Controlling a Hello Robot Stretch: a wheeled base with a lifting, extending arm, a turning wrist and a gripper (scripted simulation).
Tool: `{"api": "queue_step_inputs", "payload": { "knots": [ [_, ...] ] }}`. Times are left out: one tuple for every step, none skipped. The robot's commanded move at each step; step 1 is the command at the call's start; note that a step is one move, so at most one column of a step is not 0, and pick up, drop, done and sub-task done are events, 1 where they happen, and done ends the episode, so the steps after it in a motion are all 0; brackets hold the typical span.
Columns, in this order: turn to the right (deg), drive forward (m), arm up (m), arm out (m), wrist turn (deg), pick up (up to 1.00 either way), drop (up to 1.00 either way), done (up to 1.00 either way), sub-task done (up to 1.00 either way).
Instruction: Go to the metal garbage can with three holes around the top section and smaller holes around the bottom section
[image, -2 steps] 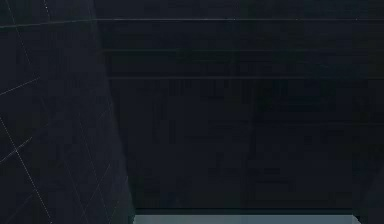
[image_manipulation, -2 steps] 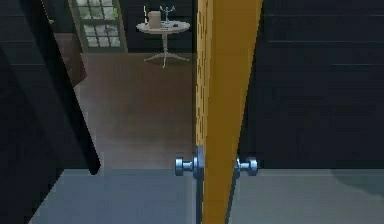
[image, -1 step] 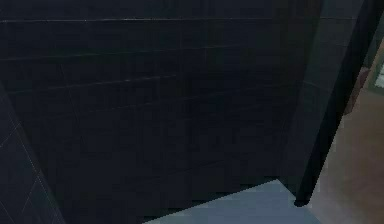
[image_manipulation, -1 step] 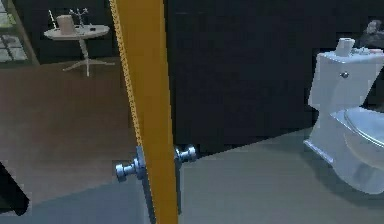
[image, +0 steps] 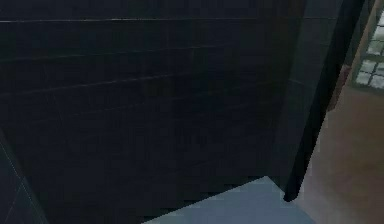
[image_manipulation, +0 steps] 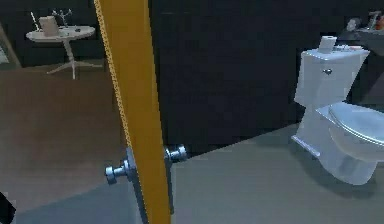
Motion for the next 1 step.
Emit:
{"api": "queue_step_inputs", "payload": {
  "knots": [
    [0.0,0.05,0.00,0.00,0.0,0.00,0.00,0.00,0.00]
  ]
}}
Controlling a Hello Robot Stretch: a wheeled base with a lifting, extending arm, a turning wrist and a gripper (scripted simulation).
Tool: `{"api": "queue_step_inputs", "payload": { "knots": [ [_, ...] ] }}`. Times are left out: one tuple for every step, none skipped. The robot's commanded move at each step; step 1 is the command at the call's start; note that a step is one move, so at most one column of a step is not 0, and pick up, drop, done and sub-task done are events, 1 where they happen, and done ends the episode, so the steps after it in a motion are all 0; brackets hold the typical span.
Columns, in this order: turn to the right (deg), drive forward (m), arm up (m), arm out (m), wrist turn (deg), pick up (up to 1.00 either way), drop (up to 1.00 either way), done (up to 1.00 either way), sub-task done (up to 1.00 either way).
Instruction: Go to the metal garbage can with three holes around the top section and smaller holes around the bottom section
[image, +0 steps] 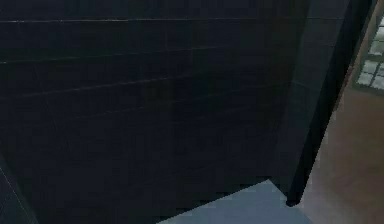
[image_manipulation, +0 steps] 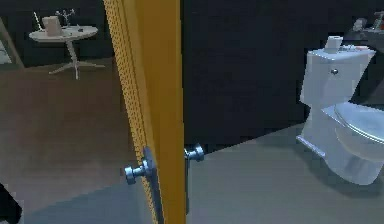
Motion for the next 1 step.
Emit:
{"api": "queue_step_inputs", "payload": {
  "knots": [
    [18.0,0.00,0.00,0.00,0.0,0.00,0.00,0.00,0.00]
  ]
}}
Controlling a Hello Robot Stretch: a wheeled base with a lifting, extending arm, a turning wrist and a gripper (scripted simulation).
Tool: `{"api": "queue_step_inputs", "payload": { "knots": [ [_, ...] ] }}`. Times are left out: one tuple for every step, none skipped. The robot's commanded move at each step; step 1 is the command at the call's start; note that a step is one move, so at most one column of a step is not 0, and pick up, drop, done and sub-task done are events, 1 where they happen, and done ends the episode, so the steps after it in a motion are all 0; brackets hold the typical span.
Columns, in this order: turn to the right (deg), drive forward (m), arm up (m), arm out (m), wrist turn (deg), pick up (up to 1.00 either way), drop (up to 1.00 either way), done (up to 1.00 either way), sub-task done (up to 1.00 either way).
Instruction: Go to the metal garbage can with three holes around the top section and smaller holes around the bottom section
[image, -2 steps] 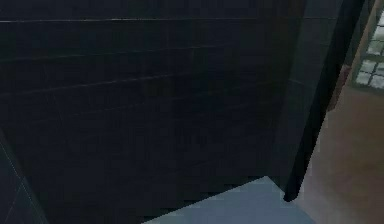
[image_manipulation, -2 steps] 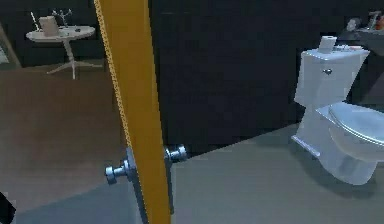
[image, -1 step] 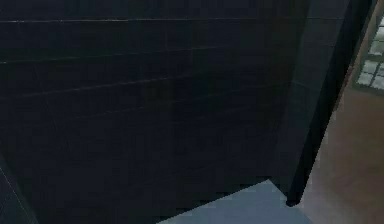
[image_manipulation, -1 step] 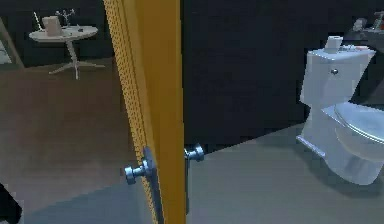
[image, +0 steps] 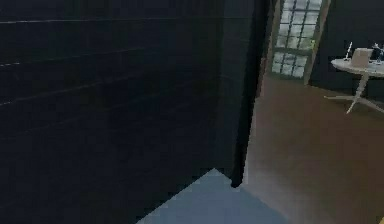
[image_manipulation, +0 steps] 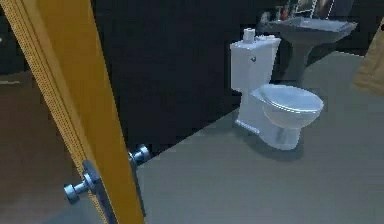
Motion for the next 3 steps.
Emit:
{"api": "queue_step_inputs", "payload": {
  "knots": [
    [0.0,0.30,0.00,0.00,0.0,0.00,0.00,0.00,0.00],
    [45.0,0.00,0.00,0.00,0.0,0.00,0.00,0.00,0.00],
    [3.0,0.00,0.00,0.00,0.0,0.00,0.00,0.00,0.00]
  ]
}}
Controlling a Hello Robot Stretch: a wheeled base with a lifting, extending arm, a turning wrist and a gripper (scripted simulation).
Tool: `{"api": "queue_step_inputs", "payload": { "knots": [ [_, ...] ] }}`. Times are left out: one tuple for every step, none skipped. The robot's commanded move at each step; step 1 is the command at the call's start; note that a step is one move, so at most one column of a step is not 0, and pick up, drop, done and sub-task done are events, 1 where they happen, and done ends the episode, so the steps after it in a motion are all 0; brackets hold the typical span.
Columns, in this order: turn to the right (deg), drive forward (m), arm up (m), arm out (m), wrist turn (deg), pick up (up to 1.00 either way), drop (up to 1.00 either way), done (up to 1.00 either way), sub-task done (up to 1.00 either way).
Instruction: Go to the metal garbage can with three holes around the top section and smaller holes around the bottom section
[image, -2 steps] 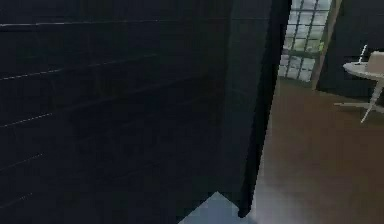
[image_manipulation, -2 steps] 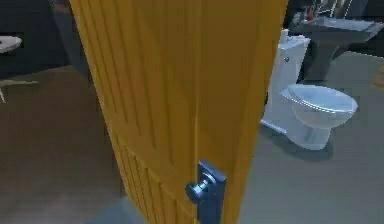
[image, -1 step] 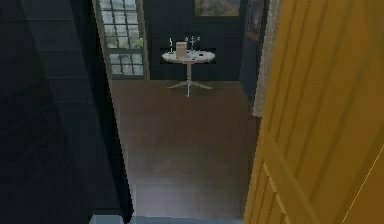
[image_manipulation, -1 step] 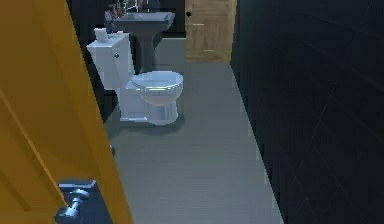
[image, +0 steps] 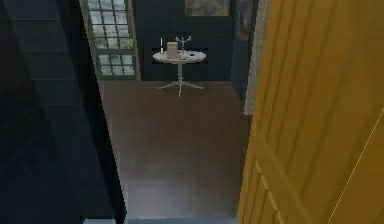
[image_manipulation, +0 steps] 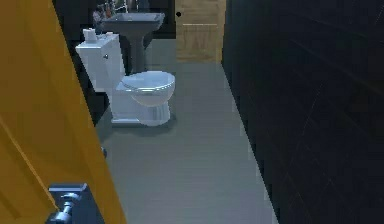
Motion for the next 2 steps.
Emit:
{"api": "queue_step_inputs", "payload": {
  "knots": [
    [0.0,1.00,0.00,0.00,0.0,0.00,0.00,0.00,0.00],
    [-9.0,0.00,0.00,0.00,0.0,0.00,0.00,0.00,0.00]
  ]
}}
